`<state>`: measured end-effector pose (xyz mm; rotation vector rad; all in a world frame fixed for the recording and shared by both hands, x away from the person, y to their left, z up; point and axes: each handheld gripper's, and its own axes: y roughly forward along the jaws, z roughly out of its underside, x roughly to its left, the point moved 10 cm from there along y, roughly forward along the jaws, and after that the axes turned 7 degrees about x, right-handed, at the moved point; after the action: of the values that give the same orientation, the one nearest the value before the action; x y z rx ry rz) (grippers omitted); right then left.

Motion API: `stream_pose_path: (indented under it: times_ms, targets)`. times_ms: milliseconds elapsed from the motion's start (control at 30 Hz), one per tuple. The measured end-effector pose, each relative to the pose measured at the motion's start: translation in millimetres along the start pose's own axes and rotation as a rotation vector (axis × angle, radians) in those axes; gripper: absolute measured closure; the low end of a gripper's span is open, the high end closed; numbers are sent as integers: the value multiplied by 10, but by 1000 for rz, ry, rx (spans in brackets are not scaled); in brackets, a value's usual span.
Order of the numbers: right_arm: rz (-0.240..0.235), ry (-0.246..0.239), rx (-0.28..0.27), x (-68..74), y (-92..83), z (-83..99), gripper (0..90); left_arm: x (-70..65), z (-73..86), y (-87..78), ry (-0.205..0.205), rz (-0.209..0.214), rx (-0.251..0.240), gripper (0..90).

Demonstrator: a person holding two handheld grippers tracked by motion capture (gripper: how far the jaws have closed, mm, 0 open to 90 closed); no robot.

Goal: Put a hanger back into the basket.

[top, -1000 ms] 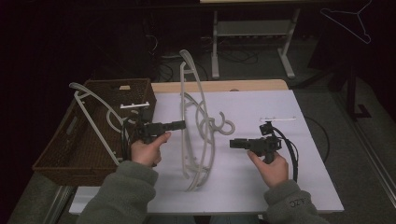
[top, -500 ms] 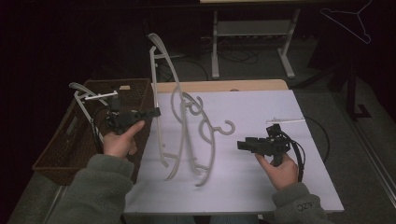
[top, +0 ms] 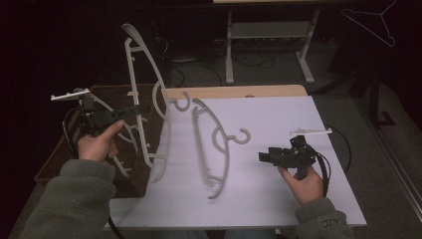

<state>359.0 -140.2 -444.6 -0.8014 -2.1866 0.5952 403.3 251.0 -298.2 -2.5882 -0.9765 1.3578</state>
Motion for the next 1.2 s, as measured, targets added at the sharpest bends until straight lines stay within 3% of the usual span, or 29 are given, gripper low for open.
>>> stream_pose_path:
  times_ms: [700,933,1200]
  targets:
    - [15,7,-2,-100,-3,51,363,522,-292,-726,-52,-97,-96,858]
    - [14,11,-1,-94,7,52,363,716,-287,-788,-74,-130,-105,858]
    - [15,6,-6,-95,-4,57,363,1020,-167,-744,-113,-184,-77,858]
